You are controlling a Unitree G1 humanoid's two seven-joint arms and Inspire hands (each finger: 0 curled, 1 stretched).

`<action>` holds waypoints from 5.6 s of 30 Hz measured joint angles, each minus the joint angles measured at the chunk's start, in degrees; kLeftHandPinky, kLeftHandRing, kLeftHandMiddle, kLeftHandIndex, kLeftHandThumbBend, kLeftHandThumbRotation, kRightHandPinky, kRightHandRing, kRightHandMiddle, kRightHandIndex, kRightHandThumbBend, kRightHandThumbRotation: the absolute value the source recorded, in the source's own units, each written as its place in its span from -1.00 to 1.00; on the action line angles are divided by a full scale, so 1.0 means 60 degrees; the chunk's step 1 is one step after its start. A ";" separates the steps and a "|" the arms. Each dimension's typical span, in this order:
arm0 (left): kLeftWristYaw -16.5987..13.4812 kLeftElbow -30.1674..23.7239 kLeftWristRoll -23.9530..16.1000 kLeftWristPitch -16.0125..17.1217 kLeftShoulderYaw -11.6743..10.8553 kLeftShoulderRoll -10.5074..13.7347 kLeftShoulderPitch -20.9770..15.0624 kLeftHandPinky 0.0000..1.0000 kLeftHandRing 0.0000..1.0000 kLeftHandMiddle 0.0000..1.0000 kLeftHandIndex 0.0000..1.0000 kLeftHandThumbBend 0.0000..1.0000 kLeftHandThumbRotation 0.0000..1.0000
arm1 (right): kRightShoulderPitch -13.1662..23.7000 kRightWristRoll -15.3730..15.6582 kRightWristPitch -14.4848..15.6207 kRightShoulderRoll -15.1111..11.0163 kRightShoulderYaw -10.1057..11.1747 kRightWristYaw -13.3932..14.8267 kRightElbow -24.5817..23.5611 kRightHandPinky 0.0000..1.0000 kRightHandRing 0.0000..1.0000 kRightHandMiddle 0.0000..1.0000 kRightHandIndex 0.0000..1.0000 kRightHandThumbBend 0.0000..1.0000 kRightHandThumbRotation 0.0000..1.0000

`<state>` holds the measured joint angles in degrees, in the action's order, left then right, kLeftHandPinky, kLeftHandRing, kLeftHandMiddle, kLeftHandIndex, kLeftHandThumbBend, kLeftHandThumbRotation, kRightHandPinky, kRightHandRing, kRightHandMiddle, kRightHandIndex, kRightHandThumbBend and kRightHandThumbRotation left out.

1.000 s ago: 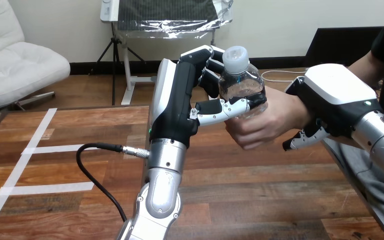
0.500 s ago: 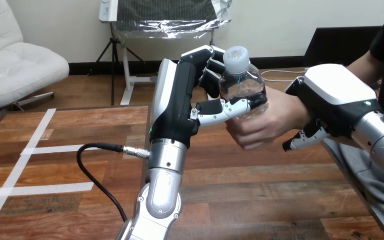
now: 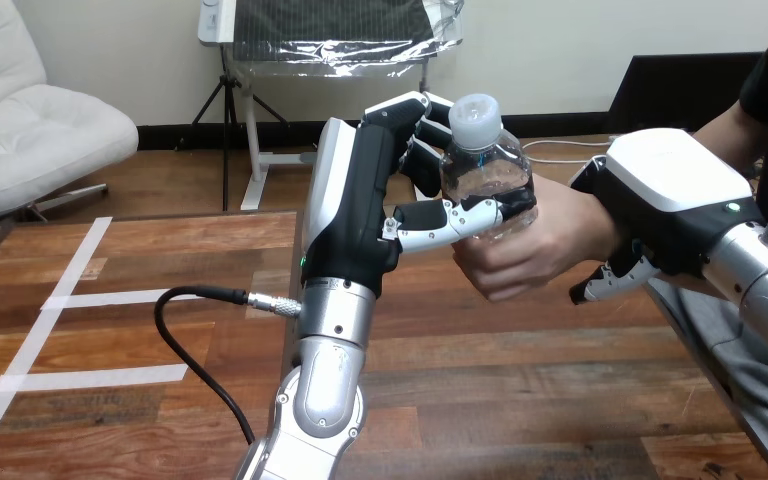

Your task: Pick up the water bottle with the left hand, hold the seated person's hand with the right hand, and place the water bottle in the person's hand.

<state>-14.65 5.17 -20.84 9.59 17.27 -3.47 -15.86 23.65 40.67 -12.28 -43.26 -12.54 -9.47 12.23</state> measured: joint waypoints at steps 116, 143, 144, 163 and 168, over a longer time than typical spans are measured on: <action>-0.0458 -0.2874 0.1082 0.3005 -0.0085 0.0380 0.5021 0.22 0.37 0.49 0.55 -0.12 -0.41 | -0.4791 -0.3454 -0.0835 0.3509 0.2121 0.1080 -0.5023 0.63 0.79 0.79 0.64 -0.54 -0.67; -0.1040 -0.3254 0.0887 0.3824 -0.0261 0.0813 0.5617 0.13 0.29 0.43 0.44 -0.14 -0.65 | -0.5634 -0.4161 -0.1278 0.4277 0.2112 0.1274 -0.4704 0.74 0.85 0.84 0.70 -0.61 -0.95; -0.1057 -0.3264 0.0871 0.3824 -0.0256 0.0844 0.5655 0.13 0.29 0.43 0.44 -0.14 -0.65 | -0.5641 -0.4158 -0.1296 0.4278 0.2110 0.1274 -0.4689 0.74 0.85 0.84 0.70 -0.61 -0.96; -0.1536 -0.3398 0.0737 0.3680 -0.0015 0.1266 0.6859 0.12 0.28 0.43 0.43 -0.11 -0.76 | -0.5693 -0.4156 -0.1378 0.4277 0.2052 0.1094 -0.4605 0.70 0.80 0.82 0.68 -0.55 -1.00; -0.1587 -0.3398 0.0743 0.3629 -0.0012 0.1266 0.6860 0.13 0.29 0.43 0.43 -0.10 -0.78 | -0.5693 -0.4156 -0.1363 0.4276 0.2052 0.1023 -0.4605 0.70 0.80 0.82 0.68 -0.54 -1.00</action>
<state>-24.17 -15.21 -16.38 31.36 17.19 4.12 25.30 -10.51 15.73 -20.46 -17.60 -0.23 -3.33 -15.40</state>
